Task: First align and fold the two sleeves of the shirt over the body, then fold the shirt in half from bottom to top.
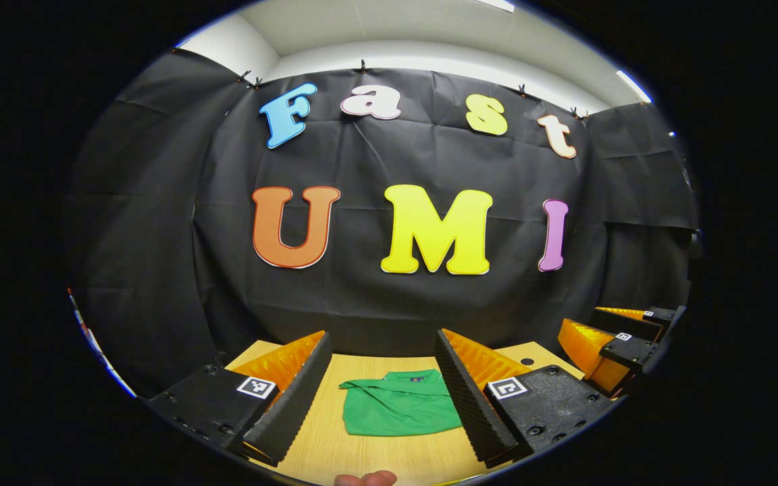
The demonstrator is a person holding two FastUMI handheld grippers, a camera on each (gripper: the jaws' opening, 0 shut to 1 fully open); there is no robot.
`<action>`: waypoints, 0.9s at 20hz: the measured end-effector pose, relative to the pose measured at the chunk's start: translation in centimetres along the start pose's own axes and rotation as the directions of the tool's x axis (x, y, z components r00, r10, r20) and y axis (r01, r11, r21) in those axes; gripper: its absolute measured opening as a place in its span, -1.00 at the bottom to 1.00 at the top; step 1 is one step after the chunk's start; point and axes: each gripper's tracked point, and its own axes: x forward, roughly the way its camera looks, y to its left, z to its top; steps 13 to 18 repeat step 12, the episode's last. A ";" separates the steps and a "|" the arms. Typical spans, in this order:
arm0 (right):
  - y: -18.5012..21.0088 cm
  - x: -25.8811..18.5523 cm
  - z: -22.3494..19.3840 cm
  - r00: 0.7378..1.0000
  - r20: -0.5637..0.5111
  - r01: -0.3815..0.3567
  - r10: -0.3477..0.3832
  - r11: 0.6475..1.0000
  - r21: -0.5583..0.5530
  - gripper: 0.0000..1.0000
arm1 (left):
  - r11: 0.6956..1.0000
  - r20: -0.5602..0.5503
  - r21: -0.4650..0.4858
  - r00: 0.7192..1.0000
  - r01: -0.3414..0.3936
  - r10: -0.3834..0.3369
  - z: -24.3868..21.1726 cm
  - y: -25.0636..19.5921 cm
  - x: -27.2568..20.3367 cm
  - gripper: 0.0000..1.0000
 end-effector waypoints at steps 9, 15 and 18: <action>0.7 0.6 -0.1 1.000 -0.004 -0.014 0.014 1.000 0.000 0.44 | 1.000 -0.007 0.018 1.000 0.000 0.000 -0.5 -0.2 0.7 0.96; 0.6 1.0 -0.2 1.000 -0.009 -0.011 0.011 1.000 0.008 0.44 | 1.000 -0.006 0.019 1.000 0.000 0.000 -0.5 -0.2 1.0 0.96; 0.6 1.0 -0.2 1.000 -0.009 -0.011 0.011 1.000 0.008 0.44 | 1.000 -0.006 0.019 1.000 0.000 0.000 -0.5 -0.2 1.0 0.96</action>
